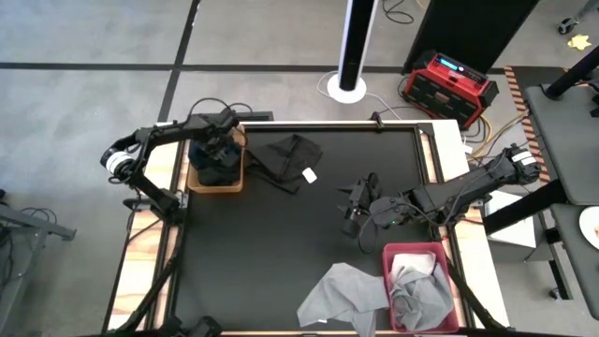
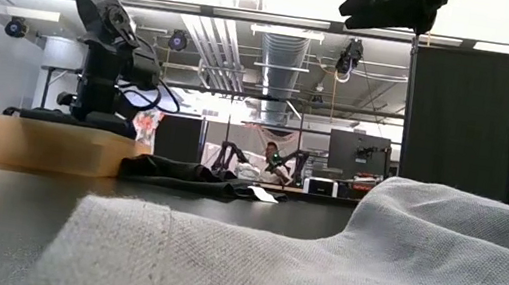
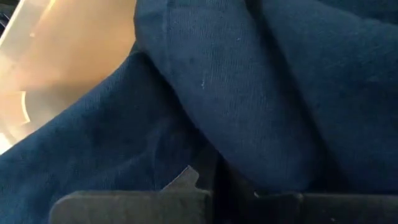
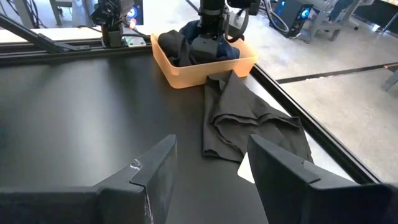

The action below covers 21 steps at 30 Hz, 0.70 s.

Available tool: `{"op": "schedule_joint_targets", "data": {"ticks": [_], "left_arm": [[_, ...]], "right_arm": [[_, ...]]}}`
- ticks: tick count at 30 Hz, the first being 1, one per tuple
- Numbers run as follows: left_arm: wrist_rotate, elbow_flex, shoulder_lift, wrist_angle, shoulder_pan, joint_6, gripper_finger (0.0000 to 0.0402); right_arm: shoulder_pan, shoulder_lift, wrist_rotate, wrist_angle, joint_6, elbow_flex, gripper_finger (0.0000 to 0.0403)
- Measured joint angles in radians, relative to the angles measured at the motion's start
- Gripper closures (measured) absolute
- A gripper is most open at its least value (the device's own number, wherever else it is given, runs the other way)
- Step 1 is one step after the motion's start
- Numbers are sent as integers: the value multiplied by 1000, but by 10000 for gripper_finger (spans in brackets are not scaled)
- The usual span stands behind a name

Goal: Sort towels by color in basket
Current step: Put the dark blue towel into the orange bin

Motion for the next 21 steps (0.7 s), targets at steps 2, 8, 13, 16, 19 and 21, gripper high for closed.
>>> {"op": "schedule_joint_targets", "data": {"ticks": [2, 8, 13, 16, 19, 21], "left_arm": [[0, 0, 0, 0, 0, 0, 401], [0, 49, 0, -64, 0, -13, 401], [-19, 118, -4, -159, 0, -15, 401], [-19, 155, -12, -193, -1, -15, 401], [0, 188, -21, -217, -2, -15, 401], [10, 207, -30, -236, -3, -14, 401]], "right_arm": [[0, 0, 0, 0, 0, 0, 213], [0, 0, 0, 7, 0, 0, 213], [0, 0, 0, 8, 0, 0, 213], [0, 0, 0, 14, 0, 0, 213], [0, 0, 0, 15, 0, 0, 213], [0, 0, 0, 15, 0, 0, 213]]}}
